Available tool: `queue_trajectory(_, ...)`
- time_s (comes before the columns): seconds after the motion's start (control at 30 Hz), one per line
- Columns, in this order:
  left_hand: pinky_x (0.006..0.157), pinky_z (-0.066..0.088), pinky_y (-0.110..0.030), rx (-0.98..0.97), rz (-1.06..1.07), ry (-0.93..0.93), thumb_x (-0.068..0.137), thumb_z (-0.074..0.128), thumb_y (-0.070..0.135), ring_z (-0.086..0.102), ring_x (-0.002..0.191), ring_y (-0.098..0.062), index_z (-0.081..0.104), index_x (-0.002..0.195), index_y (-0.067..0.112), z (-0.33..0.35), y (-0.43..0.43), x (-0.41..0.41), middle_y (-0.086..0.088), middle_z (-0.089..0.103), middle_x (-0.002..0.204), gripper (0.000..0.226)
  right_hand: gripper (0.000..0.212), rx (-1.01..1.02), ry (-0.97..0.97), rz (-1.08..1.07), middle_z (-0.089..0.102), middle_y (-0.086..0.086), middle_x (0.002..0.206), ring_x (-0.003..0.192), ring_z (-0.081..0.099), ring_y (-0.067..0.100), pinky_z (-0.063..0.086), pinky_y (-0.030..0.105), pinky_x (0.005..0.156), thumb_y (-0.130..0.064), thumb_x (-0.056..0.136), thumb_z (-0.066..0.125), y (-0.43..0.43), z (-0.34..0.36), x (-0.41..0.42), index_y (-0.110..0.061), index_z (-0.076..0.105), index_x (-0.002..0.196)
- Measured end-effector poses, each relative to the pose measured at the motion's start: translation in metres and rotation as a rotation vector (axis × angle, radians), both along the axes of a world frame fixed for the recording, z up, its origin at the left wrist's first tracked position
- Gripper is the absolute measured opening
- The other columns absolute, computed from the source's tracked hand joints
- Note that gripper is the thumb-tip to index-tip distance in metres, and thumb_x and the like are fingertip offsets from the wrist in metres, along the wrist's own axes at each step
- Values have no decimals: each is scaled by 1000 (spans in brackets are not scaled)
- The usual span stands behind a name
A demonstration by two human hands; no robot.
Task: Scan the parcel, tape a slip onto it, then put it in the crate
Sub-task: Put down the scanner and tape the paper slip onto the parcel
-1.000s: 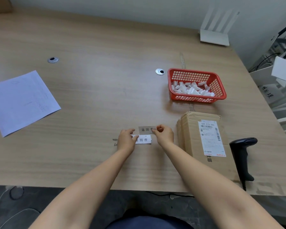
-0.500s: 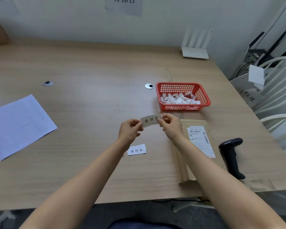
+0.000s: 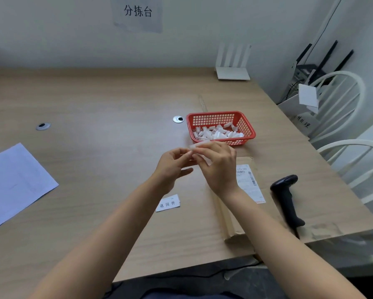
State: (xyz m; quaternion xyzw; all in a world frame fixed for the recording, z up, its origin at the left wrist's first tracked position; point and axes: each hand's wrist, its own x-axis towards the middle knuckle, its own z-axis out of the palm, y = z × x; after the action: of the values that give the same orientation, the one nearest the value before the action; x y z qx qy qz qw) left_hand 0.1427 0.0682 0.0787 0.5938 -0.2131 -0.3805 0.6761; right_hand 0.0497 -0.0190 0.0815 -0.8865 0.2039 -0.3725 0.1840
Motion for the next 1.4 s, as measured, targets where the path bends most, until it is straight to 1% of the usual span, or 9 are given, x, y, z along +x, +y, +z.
queue_trajectory(0.17,63,51,-16,-25,-9,-41,88,52,21,69,70,-5,64,78,21,7,-8,-5,4,69,77,16,13,81,-29,34,74,8,90,90,64,29,47,50,82,-14,77,67,-4,8,-4,-11,73,89)
queue_trajectory(0.3,64,51,-15,-37,-32,-68,89,50,22,68,75,-7,65,82,20,11,-9,-6,2,69,81,17,15,139,-48,48,73,12,92,93,64,28,49,53,82,-12,78,67,-7,13,-7,-8,72,92)
queue_trajectory(0.5,66,51,-17,-50,-25,-115,90,49,19,68,72,-4,63,80,21,13,-9,-5,3,69,78,17,18,197,-54,72,73,13,96,96,63,25,52,45,85,-11,79,67,-6,17,-7,-6,70,96)
queue_trajectory(0.63,61,51,-14,-68,0,-153,89,51,19,67,67,-2,63,73,23,14,-7,-5,13,69,64,20,20,248,-67,97,72,13,95,94,64,23,53,42,84,-14,78,69,-4,19,-8,-5,71,96)
queue_trajectory(0.73,57,50,-12,-76,27,-187,89,51,19,64,63,-1,62,71,24,15,-8,-7,8,65,67,22,26,279,-55,114,72,13,99,97,64,23,53,40,86,-16,76,70,-2,19,-7,-5,69,100)
queue_trajectory(0.93,53,50,-13,-55,-3,-190,90,49,16,65,64,-2,59,72,21,17,-7,-6,2,63,71,21,23,242,-74,123,72,15,95,92,65,24,55,39,82,-11,76,70,-1,20,-10,-3,69,98)
queue_trajectory(1.1,57,54,-16,-71,-45,-170,90,50,19,68,70,-4,65,81,16,17,-3,-5,-1,67,77,18,22,137,-75,136,72,17,92,89,65,27,56,38,80,-8,77,68,-1,21,-10,-1,69,97)
queue_trajectory(1.2,57,53,-16,-74,-45,-180,90,49,19,68,71,-4,65,81,17,16,-3,-6,-1,67,78,18,21,111,-86,140,72,17,91,87,66,27,55,34,79,-7,76,68,-1,21,-10,0,69,97)
queue_trajectory(1.4,56,52,-14,-90,-35,-189,90,49,18,67,69,-3,64,77,22,18,-3,-5,4,67,74,19,21,126,-99,144,72,17,93,88,67,26,55,32,78,-8,77,68,-1,21,-8,0,69,97)
